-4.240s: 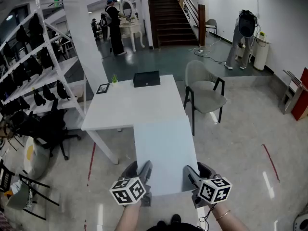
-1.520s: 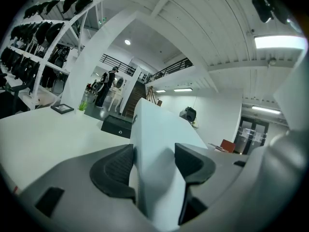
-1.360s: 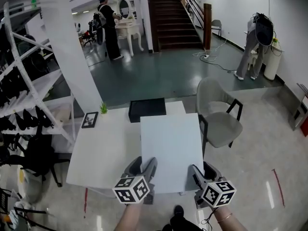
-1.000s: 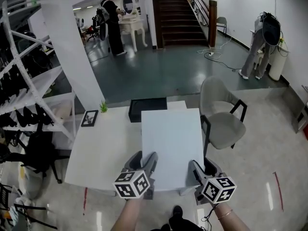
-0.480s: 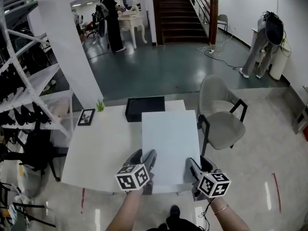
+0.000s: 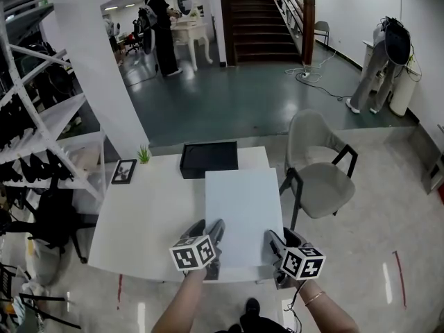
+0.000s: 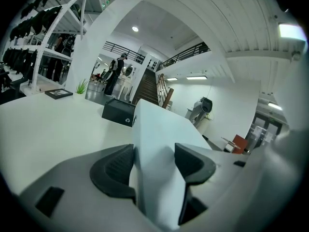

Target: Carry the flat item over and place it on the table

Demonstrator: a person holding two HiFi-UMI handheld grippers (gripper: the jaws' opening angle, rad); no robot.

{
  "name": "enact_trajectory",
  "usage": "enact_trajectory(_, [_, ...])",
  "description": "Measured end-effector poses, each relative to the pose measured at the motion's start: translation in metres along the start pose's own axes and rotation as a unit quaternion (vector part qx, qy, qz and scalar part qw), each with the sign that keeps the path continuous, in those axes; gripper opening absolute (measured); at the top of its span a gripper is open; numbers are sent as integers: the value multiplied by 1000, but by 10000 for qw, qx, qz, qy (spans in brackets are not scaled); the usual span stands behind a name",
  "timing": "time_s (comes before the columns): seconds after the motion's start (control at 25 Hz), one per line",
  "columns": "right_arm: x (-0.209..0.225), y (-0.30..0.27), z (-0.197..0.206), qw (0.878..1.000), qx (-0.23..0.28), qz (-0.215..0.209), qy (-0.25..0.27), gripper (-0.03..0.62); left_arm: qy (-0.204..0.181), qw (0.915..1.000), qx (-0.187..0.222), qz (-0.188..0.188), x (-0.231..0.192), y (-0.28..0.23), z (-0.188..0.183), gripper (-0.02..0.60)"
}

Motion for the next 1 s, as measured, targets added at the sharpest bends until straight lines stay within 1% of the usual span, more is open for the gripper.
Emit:
enact_trajectory(0.12, [7, -5, 8, 9999, -95, 47, -18, 219, -5, 10000, -73, -58, -3, -6, 7, 267])
enact_trajectory(0.28, [11, -11, 14, 9997, -213, 92, -10, 219, 101, 9996, -218, -159, -8, -12, 16, 265])
enact_trajectory(0.72, [15, -17, 19, 9991, -374, 188, -6, 219, 258, 9982, -495, -229, -16, -21, 25, 262])
enact_trajectory(1.0, [19, -20, 24, 9985, -465, 259, -117, 219, 200, 9971, -683, -282, -17, -24, 28, 259])
Point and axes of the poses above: the fingertips, and each gripper's own axes: y backward along the fingers, x to its right, z out of its underside, the point moved 4 cm from there along y, backward along the fingers, and after that the axes turned 7 degrees about x, right-handed, at the moved point
